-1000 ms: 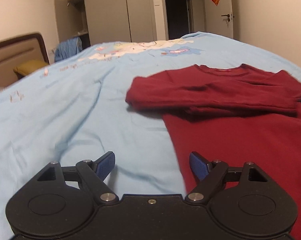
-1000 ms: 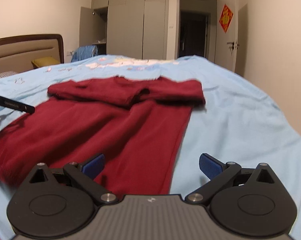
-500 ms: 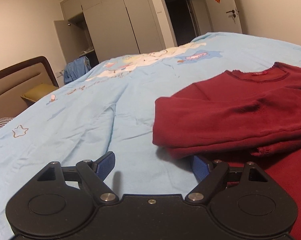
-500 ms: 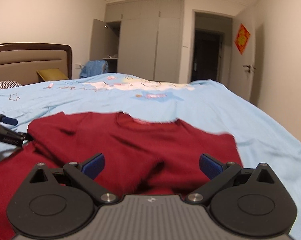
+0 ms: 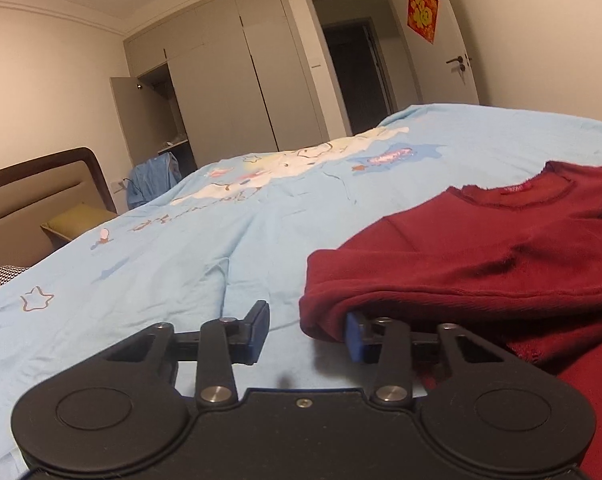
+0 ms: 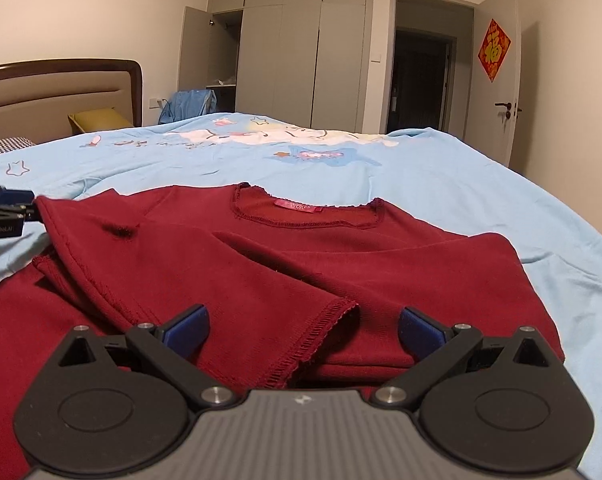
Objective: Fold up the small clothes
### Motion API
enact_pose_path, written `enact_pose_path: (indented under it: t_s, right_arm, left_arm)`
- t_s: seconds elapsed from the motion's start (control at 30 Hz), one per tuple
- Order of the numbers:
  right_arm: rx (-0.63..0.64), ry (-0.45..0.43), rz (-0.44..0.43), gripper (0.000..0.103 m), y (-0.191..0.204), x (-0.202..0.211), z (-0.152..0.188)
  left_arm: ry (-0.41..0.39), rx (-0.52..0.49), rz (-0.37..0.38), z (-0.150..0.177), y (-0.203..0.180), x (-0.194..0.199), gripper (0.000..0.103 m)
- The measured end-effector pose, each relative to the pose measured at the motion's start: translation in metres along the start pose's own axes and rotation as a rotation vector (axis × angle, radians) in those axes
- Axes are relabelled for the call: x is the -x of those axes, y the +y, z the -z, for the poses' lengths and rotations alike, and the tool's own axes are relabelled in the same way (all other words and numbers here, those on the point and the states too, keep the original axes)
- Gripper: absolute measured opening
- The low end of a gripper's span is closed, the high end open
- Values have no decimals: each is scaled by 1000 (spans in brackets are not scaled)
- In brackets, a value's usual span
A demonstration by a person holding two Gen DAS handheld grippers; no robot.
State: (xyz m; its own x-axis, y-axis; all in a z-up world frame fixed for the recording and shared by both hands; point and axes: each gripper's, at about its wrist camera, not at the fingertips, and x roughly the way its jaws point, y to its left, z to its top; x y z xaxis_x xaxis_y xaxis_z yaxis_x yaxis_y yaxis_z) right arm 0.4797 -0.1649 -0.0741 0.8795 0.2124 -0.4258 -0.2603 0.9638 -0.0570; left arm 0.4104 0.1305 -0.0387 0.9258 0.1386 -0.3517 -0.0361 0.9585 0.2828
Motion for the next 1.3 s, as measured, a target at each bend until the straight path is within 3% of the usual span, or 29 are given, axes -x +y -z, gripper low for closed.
enact_pose_path:
  t_s: [0.1, 0.33, 0.43, 0.5, 0.7, 0.9, 1.13, 1.3]
  right_arm:
    - [-2, 6, -5, 103, 0, -1, 1]
    - [-4, 9, -2, 103, -2, -2, 2]
    - [-6, -4, 5, 103, -4, 6, -1]
    - [-4, -23, 9, 103, -6, 17, 0]
    - [2, -35, 32, 103, -20, 70, 13]
    - [-14, 22, 68, 103, -31, 130, 51]
    - [-79, 84, 47, 103, -27, 188, 93]
    - [-47, 84, 35, 90, -12, 211, 109]
  left_arm:
    - [8, -20, -11, 0, -4, -1, 10]
    - [84, -8, 1, 4, -3, -4, 10]
    - [106, 11, 41, 2, -1, 0, 30]
    - [119, 12, 49, 3, -1, 7, 56]
    - [142, 57, 91, 15, -1, 54, 75]
    - [163, 137, 195, 38, -3, 120, 88]
    - [218, 163, 252, 70, -13, 178, 89]
    - [248, 216, 272, 86, -20, 198, 89]
